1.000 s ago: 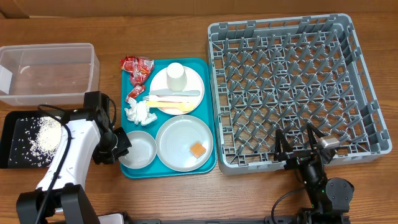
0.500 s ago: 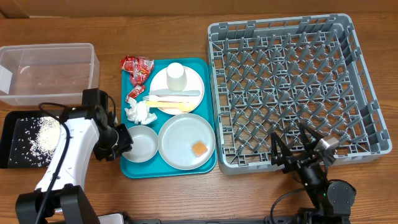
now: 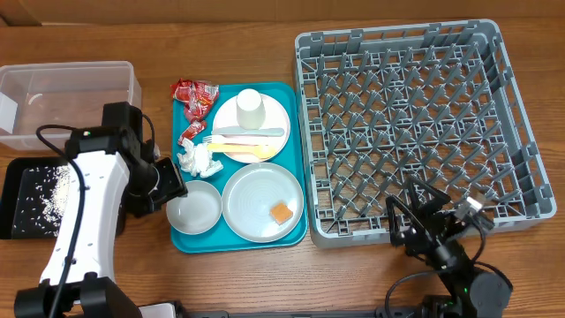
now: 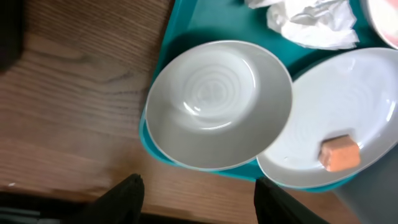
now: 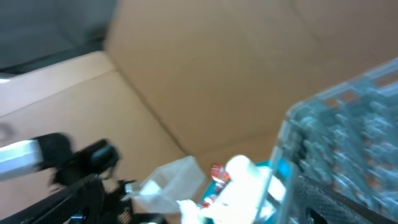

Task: Sort waste into correct bins and load items into the dishwasher rack
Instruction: 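Release the bowl and withdraw the left gripper to the left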

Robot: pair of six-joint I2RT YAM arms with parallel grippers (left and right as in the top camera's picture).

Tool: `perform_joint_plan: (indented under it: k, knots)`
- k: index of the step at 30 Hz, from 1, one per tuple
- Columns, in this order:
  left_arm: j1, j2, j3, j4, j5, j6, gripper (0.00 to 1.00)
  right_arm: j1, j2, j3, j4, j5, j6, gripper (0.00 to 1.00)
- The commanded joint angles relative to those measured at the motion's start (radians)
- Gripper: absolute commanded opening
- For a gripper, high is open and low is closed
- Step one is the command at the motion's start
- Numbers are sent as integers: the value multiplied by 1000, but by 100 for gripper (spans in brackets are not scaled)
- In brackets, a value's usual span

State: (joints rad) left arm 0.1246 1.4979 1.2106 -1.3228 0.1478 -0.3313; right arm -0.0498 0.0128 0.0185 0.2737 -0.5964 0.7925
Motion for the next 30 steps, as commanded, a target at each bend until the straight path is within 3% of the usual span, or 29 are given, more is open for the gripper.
perform_joint_plan:
  k: [1,12,13,16,19,30]
  knots:
    - [0,3,98,-43,-5,31,61,7,-10,12,57,-52,80,100]
    - [3,-203,394,-138,-14,3,67,6,-1,230,-92,10,75,100]
    - [6,-229,404,-138,-37,-14,72,7,7,253,-104,21,75,100]
    - [32,-300,412,-141,-159,-58,100,6,54,329,-110,31,72,100]
    - [97,-349,412,-156,-246,-97,100,6,139,443,-163,30,71,100]
    - [316,-353,412,-192,-201,-111,100,29,546,900,-564,-13,-130,100]
